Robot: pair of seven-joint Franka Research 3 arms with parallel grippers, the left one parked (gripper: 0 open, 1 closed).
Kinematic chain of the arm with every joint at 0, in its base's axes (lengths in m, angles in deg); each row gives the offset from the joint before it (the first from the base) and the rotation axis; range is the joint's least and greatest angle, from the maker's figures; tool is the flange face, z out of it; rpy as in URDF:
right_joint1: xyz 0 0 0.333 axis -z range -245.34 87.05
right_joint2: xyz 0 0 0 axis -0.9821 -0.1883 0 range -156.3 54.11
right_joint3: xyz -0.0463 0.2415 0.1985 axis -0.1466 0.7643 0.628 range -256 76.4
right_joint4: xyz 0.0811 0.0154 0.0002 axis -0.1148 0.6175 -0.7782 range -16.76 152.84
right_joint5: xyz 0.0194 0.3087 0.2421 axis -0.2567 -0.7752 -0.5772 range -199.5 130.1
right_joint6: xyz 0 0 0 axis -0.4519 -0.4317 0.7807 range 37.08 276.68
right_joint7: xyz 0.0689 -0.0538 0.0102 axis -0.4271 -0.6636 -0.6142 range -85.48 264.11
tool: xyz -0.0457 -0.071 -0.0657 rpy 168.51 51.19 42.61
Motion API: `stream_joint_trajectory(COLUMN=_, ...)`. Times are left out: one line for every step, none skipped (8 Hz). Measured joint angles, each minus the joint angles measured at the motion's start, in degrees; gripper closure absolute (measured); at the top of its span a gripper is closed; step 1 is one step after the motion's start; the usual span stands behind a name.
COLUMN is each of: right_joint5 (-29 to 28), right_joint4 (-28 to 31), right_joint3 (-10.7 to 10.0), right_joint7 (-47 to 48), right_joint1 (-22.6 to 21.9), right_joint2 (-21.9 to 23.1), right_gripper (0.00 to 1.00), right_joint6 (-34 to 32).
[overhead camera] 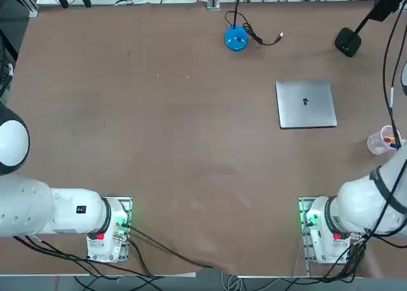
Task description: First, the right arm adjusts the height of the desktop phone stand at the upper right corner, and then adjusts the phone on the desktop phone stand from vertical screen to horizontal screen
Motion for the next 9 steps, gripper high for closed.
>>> stream_joint_trajectory(right_joint5=0.0, right_joint4=0.0, right_joint3=0.0, right_joint7=0.0, right_joint1=0.0, right_joint2=0.0, right_gripper=0.67, right_joint6=0.0)
stream_joint_trajectory(right_joint5=0.0, right_joint4=0.0, right_joint3=0.0, right_joint7=0.0, right_joint1=0.0, right_joint2=-0.1, right_gripper=0.67, right_joint6=0.0)
stream_joint_trajectory(right_joint5=0.0, right_joint4=0.0, right_joint3=0.0, right_joint7=0.0, right_joint1=0.0, right_joint2=-0.1, right_gripper=0.67, right_joint6=0.0)
stream_joint_trajectory(right_joint5=0.0, right_joint4=0.0, right_joint3=0.0, right_joint7=0.0, right_joint1=0.0, right_joint2=-0.2, right_gripper=0.67, right_joint6=0.0)
stream_joint_trajectory(right_joint5=0.0, right_joint4=0.0, right_joint3=0.1, right_joint7=0.0, right_joint1=0.0, right_joint2=-0.2, right_gripper=0.67, right_joint6=0.0)
stream_joint_trajectory(right_joint5=0.0, right_joint4=0.0, right_joint3=0.1, right_joint7=0.0, right_joint1=0.0, right_joint2=-0.2, right_gripper=0.67, right_joint6=0.0)
stream_joint_trajectory(right_joint5=0.0, right_joint4=0.0, right_joint3=0.1, right_joint7=0.0, right_joint1=0.0, right_joint2=-0.3, right_gripper=0.67, right_joint6=0.0)
stream_joint_trajectory(right_joint5=0.0, right_joint4=0.0, right_joint3=0.1, right_joint7=0.0, right_joint1=0.0, right_joint2=-0.4, right_gripper=0.67, right_joint6=0.0)
stream_joint_trajectory(right_joint5=0.0, right_joint4=0.0, right_joint3=0.1, right_joint7=0.0, right_joint1=0.0, right_joint2=-0.5, right_gripper=0.67, right_joint6=0.0)
